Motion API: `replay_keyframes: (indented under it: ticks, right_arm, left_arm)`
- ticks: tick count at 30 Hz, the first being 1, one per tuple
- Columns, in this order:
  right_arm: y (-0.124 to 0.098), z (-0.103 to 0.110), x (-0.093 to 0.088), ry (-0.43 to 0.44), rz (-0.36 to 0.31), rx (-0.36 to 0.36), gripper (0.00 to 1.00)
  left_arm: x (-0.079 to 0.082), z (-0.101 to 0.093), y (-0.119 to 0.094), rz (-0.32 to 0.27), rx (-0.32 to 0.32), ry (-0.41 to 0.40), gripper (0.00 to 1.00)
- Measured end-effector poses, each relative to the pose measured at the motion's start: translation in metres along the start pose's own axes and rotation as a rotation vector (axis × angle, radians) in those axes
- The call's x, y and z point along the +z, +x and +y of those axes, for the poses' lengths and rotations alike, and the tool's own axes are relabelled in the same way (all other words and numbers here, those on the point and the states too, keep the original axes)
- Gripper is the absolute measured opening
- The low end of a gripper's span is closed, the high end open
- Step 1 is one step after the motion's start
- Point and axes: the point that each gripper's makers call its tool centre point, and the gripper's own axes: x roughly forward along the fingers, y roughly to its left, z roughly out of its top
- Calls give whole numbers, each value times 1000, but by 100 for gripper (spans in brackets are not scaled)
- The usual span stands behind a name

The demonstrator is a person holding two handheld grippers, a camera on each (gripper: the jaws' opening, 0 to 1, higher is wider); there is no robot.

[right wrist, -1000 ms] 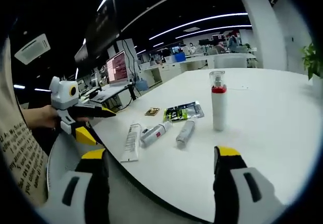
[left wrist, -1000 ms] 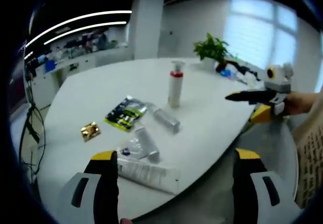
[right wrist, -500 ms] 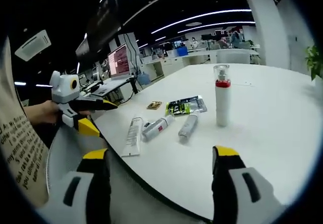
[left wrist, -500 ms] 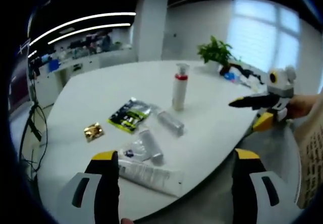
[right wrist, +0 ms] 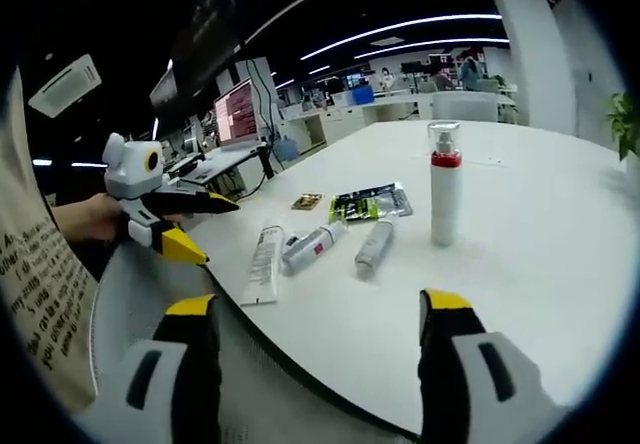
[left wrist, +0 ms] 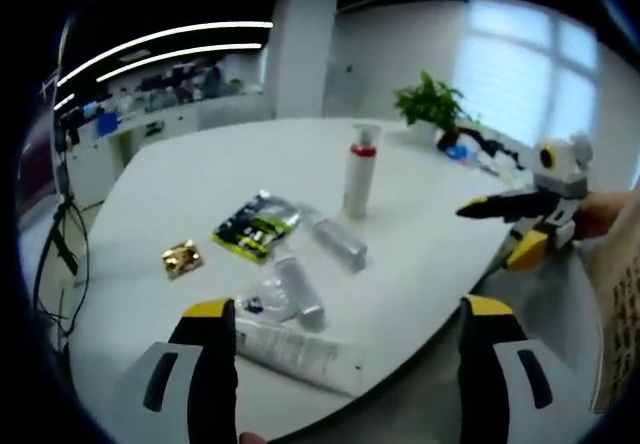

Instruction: Arrange the skincare products in the storage area until every visible bottle or jar stands upright without overlapping.

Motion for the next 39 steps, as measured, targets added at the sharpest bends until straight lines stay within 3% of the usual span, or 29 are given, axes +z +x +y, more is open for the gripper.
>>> replay_keyframes:
  ticks: [26,39]
  right_arm:
    - [4,-1,-7,-1,37,-5,81]
    - [4,-5,-7,-1,24,-23,81]
  left_arm:
    - [8,14,28,31,3,28,90]
    - [3,25,46,124,31,27,86]
